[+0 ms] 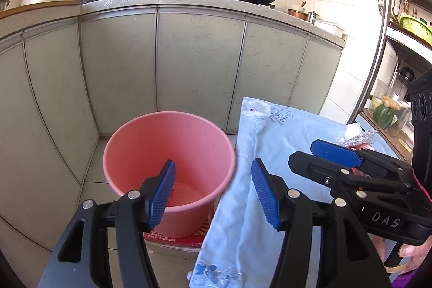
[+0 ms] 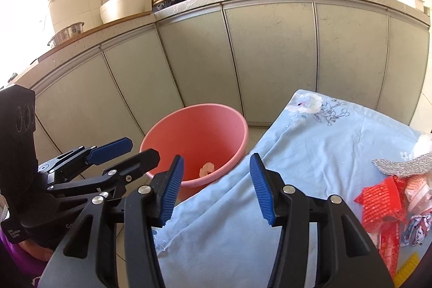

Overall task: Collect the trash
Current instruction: 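Move both open tools back over the trash on the table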

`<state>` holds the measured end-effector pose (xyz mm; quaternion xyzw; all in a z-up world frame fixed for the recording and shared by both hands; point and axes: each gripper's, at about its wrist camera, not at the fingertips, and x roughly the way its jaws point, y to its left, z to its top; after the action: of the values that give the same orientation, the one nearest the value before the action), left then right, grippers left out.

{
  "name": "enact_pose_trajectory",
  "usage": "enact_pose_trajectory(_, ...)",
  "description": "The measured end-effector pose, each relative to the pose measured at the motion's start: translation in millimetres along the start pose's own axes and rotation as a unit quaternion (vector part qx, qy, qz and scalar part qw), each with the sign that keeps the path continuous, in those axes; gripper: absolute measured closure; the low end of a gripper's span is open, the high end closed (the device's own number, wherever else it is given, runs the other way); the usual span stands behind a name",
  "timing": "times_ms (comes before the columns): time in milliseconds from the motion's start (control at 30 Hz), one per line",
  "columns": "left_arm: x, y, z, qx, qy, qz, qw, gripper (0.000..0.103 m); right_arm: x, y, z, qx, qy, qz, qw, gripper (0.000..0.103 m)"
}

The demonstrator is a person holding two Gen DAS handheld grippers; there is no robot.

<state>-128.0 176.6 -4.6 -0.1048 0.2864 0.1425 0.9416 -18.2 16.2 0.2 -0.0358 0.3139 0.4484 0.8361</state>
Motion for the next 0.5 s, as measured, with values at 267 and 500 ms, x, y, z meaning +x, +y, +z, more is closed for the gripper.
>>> enact_pose_trajectory(267,1,-30,4,0.021,-0.002,-0.032,0.9993,0.045,-36,-15,-12,-0.015,-0.032,-0.055,0.998,0.051)
enact_pose_trajectory(500,16,-71,7,0.046,0.01,-0.071,0.9963,0.045,-78,-46,-29,-0.004,-0.056,-0.112,0.992,0.052)
